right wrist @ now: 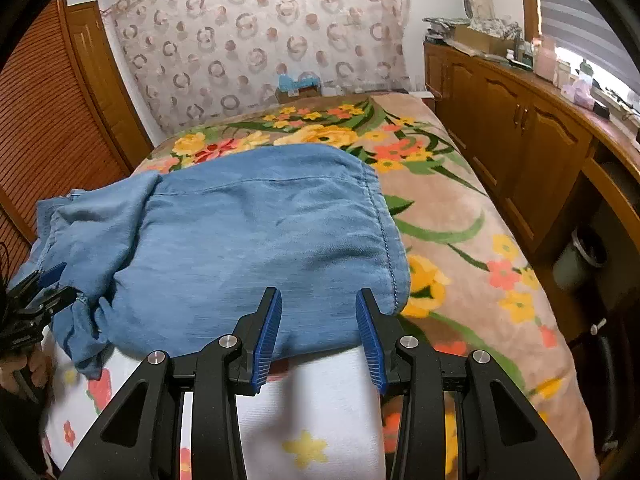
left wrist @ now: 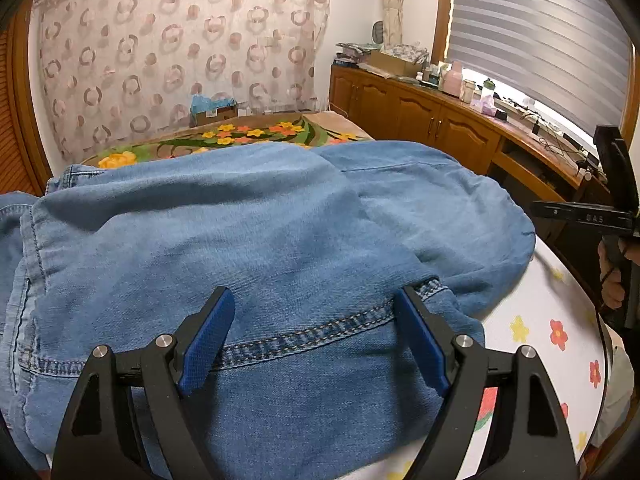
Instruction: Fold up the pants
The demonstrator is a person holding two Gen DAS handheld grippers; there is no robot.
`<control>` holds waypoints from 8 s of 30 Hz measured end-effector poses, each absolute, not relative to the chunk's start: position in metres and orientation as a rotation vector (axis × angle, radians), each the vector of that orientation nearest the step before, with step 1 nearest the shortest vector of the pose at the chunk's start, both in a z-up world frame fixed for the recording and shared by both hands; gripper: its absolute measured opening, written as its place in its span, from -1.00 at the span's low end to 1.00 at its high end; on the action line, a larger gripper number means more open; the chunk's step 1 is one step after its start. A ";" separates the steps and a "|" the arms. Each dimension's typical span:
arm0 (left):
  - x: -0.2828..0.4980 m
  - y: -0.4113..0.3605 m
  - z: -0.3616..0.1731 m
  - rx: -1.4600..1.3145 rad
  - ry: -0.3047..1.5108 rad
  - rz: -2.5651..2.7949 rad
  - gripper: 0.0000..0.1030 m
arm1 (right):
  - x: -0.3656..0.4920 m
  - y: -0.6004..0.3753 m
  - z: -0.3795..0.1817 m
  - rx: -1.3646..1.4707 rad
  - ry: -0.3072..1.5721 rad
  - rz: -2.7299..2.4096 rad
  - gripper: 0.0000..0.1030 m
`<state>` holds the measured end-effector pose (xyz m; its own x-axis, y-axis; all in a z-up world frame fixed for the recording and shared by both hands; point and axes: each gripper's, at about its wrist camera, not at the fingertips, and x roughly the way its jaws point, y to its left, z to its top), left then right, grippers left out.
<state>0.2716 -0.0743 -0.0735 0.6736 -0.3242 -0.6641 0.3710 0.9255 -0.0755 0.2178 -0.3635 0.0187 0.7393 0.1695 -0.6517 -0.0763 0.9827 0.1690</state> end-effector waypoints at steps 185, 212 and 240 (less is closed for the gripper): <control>0.251 0.078 -0.043 -0.088 0.731 -0.170 0.59 | 0.304 -0.116 0.133 -0.162 0.678 0.524 -0.23; 0.262 0.090 -0.076 -0.012 0.816 -0.121 0.24 | 0.338 -0.127 0.024 0.002 0.920 0.550 0.03; 0.239 0.074 -0.053 0.025 0.722 -0.140 -0.81 | 0.303 -0.124 0.052 -0.004 0.733 0.594 -0.88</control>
